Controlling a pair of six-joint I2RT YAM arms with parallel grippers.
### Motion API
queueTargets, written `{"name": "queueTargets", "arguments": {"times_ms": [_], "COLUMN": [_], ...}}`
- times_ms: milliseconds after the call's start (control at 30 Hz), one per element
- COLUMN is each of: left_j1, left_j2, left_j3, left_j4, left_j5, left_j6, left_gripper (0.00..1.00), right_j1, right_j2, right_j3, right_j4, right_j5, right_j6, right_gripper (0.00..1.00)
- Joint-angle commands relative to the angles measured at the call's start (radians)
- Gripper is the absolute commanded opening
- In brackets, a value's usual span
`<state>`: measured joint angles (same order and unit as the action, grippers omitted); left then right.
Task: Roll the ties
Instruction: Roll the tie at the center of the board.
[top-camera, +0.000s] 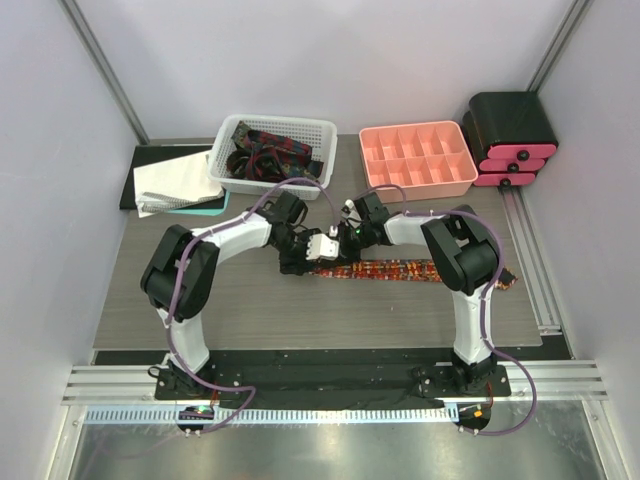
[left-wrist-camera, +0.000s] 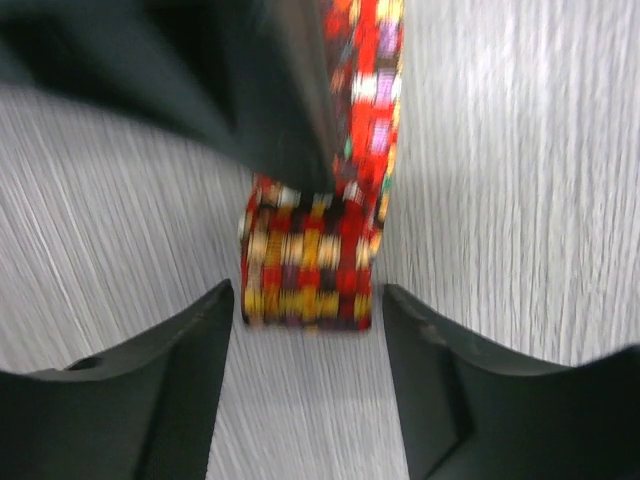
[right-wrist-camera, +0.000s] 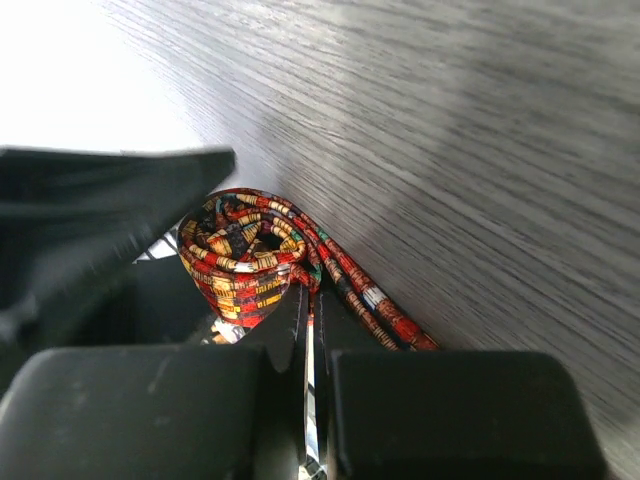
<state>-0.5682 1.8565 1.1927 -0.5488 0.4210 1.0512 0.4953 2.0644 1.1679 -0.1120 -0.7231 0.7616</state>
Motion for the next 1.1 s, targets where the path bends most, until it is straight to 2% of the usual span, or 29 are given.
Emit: {"name": "queueTargets", "arguments": {"times_ms": [0, 167, 333, 433, 567, 633, 700, 867, 1067], "left_j1": [0.047, 0.047, 0.037, 0.036, 0.018, 0.011, 0.013, 0.007, -0.028], "left_j2": [-0.039, -0.026, 0.018, 0.021, 0.021, 0.021, 0.029, 0.038, 0.064], "left_j3": [0.019, 0.042, 0.096, 0.108, 0.120, 0.123, 0.125, 0.136, 0.160], "left_j4": [-0.076, -0.054, -0.050, -0.054, -0.089, -0.100, -0.118, -0.132, -0.119], "left_j5": [0.079, 0.133, 0.159, 0.179, 0.183, 0.179, 0.162, 0.173, 0.159], "left_j6": [-0.026, -0.077, -0.117, -0.114, -0.096, -0.091, -0.082, -0.080, -0.108], "left_gripper": [0.65, 0.67, 0.63, 0.57, 0.38, 0.38, 0.43, 0.40, 0.41], "right_j1": [0.002, 0.002, 0.002, 0.002, 0.000, 0.002, 0.002, 0.002, 0.003], "right_j2": [0.057, 0.071, 0.085, 0.086, 0.089, 0.097, 0.102, 0.106, 0.102], "right_j3": [-0.010, -0.017, -0.033, -0.036, -0.031, -0.028, -0.028, -0.033, -0.036], "right_j4": [-0.052, -0.040, -0.019, 0.003, 0.037, 0.046, 0.046, 0.060, 0.090], "right_j5": [0.106, 0.106, 0.096, 0.087, 0.077, 0.077, 0.074, 0.077, 0.067], "right_j6": [-0.058, -0.067, -0.061, -0.050, -0.027, -0.024, -0.025, -0.019, 0.007], "right_gripper": [0.01, 0.01, 0.01, 0.01, 0.01, 0.01, 0.01, 0.01, 0.01]}}
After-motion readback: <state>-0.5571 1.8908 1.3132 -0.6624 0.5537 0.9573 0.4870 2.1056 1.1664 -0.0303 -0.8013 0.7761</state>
